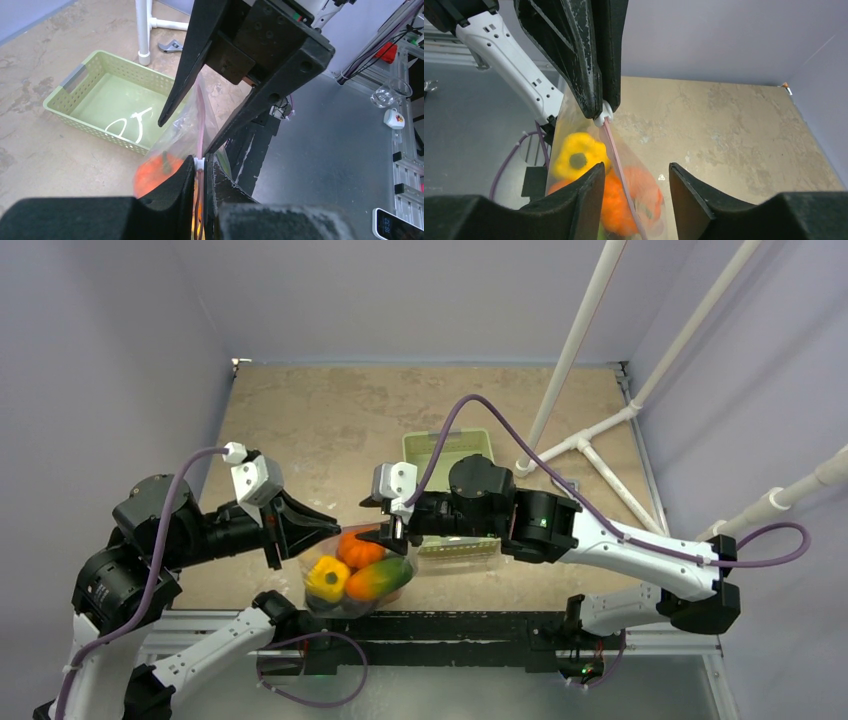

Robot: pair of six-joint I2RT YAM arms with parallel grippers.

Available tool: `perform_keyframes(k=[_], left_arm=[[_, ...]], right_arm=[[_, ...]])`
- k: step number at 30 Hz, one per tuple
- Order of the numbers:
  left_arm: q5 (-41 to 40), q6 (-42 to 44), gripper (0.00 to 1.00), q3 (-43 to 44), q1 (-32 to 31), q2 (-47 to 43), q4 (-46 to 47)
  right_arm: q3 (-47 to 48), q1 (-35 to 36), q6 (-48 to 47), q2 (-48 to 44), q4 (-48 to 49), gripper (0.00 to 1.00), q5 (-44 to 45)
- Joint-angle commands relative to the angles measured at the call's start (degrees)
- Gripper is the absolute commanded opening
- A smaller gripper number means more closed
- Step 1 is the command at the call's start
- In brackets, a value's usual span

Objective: Place the food in the zip-top bag and seal the zipper
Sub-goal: Zip the zipper food storage bag.

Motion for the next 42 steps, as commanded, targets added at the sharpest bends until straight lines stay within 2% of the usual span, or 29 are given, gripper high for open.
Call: perform_keyframes(k=[1,8,31,38,42], left_arm=[[2.2,0.92,0.0,-0.06,-0.02,0.53,6.35],[2.47,1.24,0.0,-0.71,-0.05,0.79,6.47],[-7.56,3.02,0.0,1.06,-0.05,-1.84,0.21],[-10.25,2.57,0.0,1.4,-0.03,-3.32,-0.07],[-15.92,2.28,0.0,2.32,-0.05,-3.43,-0.6]], right_arm=[[-0.05,-1.68,-0.86,0.31,1.43,0.49,-4.2],[-0.12,-3.19,-1.52,0.89,1.29,0.0,-5.37],[0.76,-8.42,5.9,-0.41,0.93,0.0,10.13],[1.72,-8.63,6.61,0.1,1.74,0.0,10.68],[2.01,-8.61,6.65,0.61,2.44,0.0,10.23]])
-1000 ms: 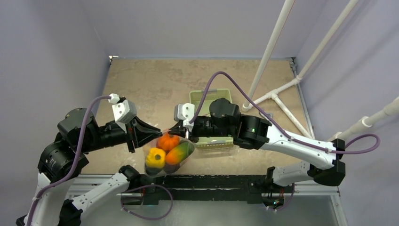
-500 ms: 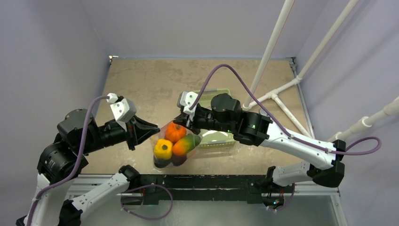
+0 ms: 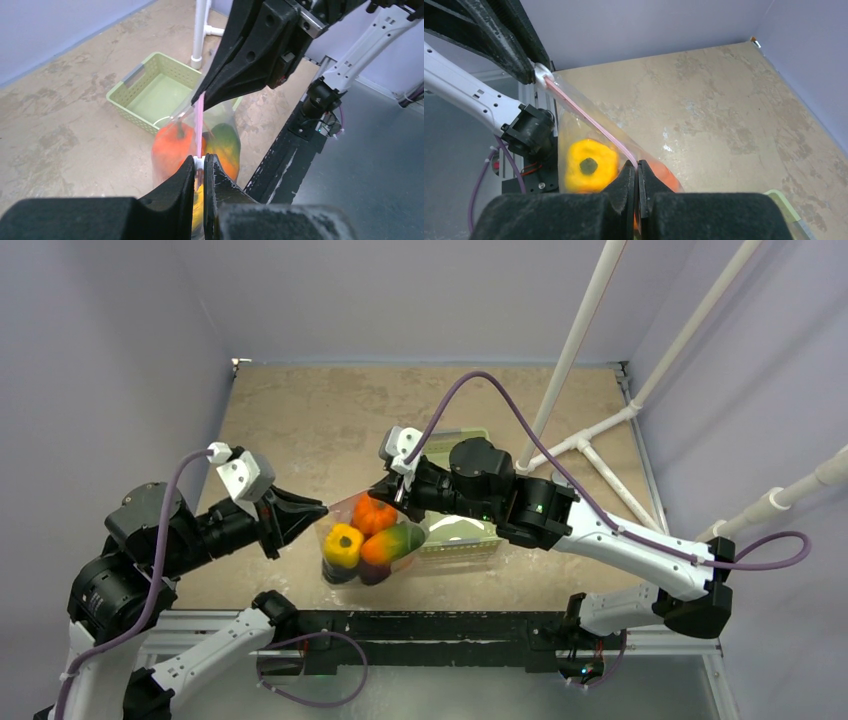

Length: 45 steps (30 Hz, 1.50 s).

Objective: Place the food in the zip-top bag and seal the zipper
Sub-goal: Zip the zipper food storage bag, then place the zipper food storage bag at the center of the board.

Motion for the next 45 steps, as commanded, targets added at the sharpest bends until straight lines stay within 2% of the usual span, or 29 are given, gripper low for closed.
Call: perform_keyframes(k=[1,3,10,12,14,19,23,28,38,41,45], left_arm=[[-6.49,-0.36,0.0,3.52,-0.09,-1.64,-1.07],[-8.62,-0.95,0.02,3.58,-0.04,-1.85,-0.11],[-20.66,-2.46,0.32,1.99,-0.1,-2.22,2.8],[-23.71,-2.84,0.38,1.89,-0.07,-2.0,3.32],[-26.38,-3.17,0.5,1.81,-0.06,-1.85,4.07],[-28.88,-3.45,0.78,1.47,-0.05,-1.34,5.14],[-30.91,-5.55,0.88,-0.71,-0.06,-2.13,6.83],[-31.13,-8.62,0.92,-4.41,-0.1,-3.76,8.47],[-27.08,-11.95,0.92,-11.08,-0.05,-4.29,11.32],[-26.77,-12.6,0.92,-12.53,-0.09,-4.47,12.22],[-26.86,-12.74,0.92,-13.77,-0.08,-4.27,12.64]], right_arm=[[2.33,-1.67,0.18,-0.28,3.3,0.0,5.25],[2.1,-1.68,0.26,0.06,4.21,0.0,4.61],[2.89,-1.68,1.12,2.51,7.9,0.0,6.26],[3.49,-1.68,1.1,3.25,8.62,0.0,7.17],[4.45,-1.68,0.98,4.25,9.26,0.0,7.94],[7.5,-2.11,-0.68,8.58,11.28,0.0,11.77],[10.58,-4.56,-4.4,13.38,13.88,0.0,14.45],[16.56,-8.22,-9.13,19.12,17.92,0.0,14.3],[30.23,-12.12,-16.59,31.85,19.36,0.0,15.63],[29.13,-12.15,-16.3,33.48,20.07,0.0,12.51],[21.1,-12.04,-12.69,33.75,21.94,0.0,6.27]])
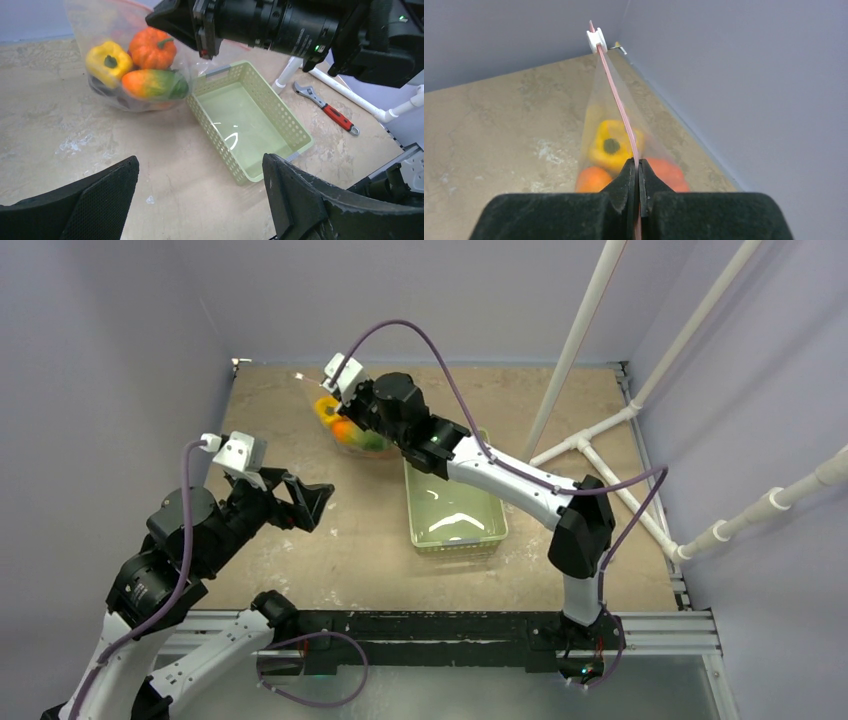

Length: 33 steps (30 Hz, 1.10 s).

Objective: Place the food in the zip-top bag and seal the zipper
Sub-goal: Place the zipper food storage bag at the center of the board.

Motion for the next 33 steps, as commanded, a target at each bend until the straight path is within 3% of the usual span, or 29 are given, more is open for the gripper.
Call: perform_keyframes(k=[1,6,11,16,17,19,28,33], left_arm=[[0.8,-1.35,0.92,-1.0,-0.08,-0.05,3.07],[0.64,-0.65,0.92,-1.53,-0.03,0.55,3.34],[1.17,-0.59,0.92,-2.68,-0.04,1.19,4.67],[1.65,-0.63,0.92,-3.76,-0.08,1.18,5.66],[1.6,-0.5,0.92,-3.91,-0.01,1.41,5.7],[1.61,-0.62,0.93,-4.08,-0.04,1.41,5.95],[2.02,-0.84,0.93,-4.58,-0.05,2.36,7.03],[1.77,-1.0,0.96,-4.75,-0.1,4.4,6.72]], right_arm=[[-6.29,0.38,2.8,-1.53,7.05,0.0,-8.25],[-16.24,1.0,6.52,-3.07,10.03,0.0,-16.39],[-22.9,1.92,9.09,-4.9,11.43,0.0,-19.12],[-29.02,2.22,11.75,-10.38,14.65,0.22,-20.44],[-31.47,2.36,13.31,-13.91,15.71,0.35,-20.12],[-32.9,2.37,14.09,-16.25,16.21,0.45,-19.79],[-36.88,2.36,16.6,-27.07,15.84,0.63,-19.4],[-41.53,2.23,18.8,-36.26,18.62,0.72,-11.29]])
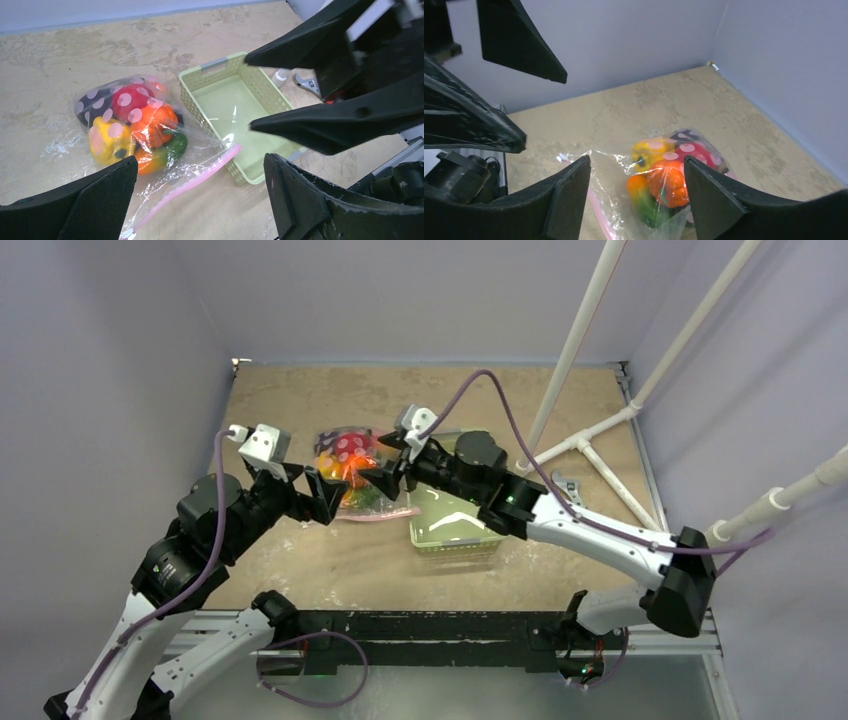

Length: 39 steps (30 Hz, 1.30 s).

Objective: Place the food in the zip-top bag and seal the zipper
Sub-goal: Place the zipper food storage bag at the center of the board, then reset both arms

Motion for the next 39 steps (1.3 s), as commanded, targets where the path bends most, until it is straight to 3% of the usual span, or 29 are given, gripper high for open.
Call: perform_keyframes(k=[1,21,39], left_arm=[[0.31,-0.96,0.97,-0.65,-0.04,2.18,2.09],[-2.31,-3.55,0.99,-10.43,-0.1,2.78,7.33],[-7.27,-7.81,0.99,-14.28,-0.1,1.81,11.18]], right_arm=[[-3.34,-0.3,2.51,-8.46,4.46,0.74,6.7],[-18.84,-0.39,10.39,-38.14,2.57,0.99,24.82],[-27.11,-0.39,13.17,-53.86,0.92,0.99,30.98]])
